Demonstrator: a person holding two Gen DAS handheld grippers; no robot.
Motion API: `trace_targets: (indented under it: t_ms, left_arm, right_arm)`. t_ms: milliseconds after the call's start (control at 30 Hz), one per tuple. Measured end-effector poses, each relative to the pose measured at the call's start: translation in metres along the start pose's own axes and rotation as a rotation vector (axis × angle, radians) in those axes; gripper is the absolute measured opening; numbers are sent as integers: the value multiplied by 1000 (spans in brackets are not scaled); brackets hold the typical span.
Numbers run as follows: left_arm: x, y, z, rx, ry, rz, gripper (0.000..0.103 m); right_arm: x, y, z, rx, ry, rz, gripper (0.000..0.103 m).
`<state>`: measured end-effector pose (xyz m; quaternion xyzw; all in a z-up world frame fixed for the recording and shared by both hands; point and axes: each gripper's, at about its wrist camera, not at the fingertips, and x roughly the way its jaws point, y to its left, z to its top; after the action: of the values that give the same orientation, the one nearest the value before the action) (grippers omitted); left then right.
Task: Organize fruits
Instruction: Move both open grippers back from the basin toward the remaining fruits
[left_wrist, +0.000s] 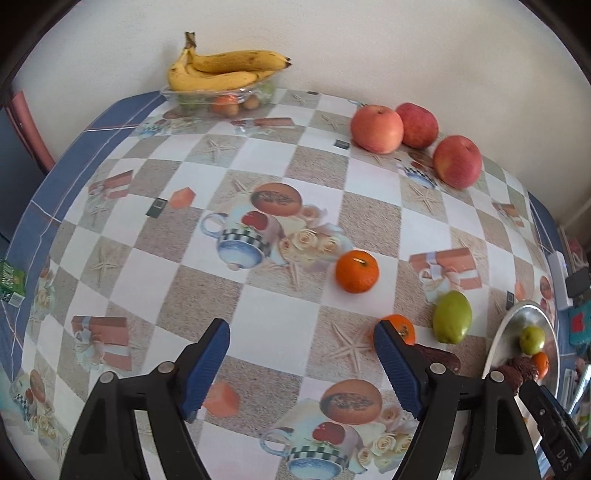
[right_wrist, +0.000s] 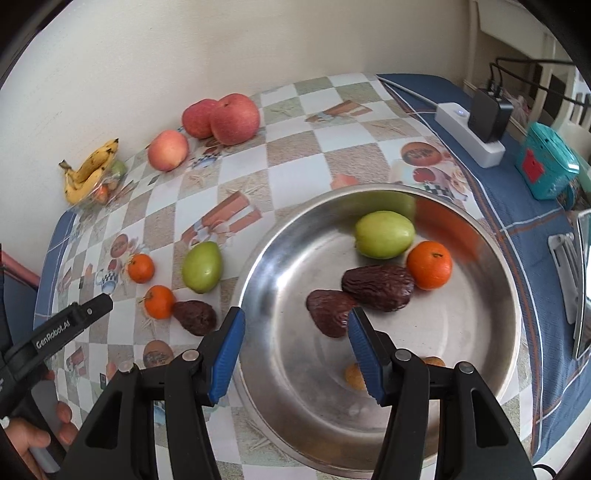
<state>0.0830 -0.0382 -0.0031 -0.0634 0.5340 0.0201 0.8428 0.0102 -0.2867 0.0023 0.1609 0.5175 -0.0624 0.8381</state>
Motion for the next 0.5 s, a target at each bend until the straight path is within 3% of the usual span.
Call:
trace_targets:
  t_ms: [367, 400, 433, 467, 500]
  left_arm:
    - [2, -2, -1, 17, 9, -6, 84]
    - [3, -2, -1, 19, 10, -5, 86]
    - [4, -2, -2, 20, 12, -3, 99]
    - [5, -2, -2, 22, 15, 3, 103]
    - [6, -2, -3, 25, 11, 8, 103]
  right_arm:
    - [5, 6, -1, -22, 15, -17, 59]
    - [6, 6, -1, -24, 16, -20, 59]
    - [7, 6, -2, -26, 17, -23, 59]
    - [8, 6, -2, -30, 18, -26, 62]
    - [9, 7, -2, -35, 20, -31, 78]
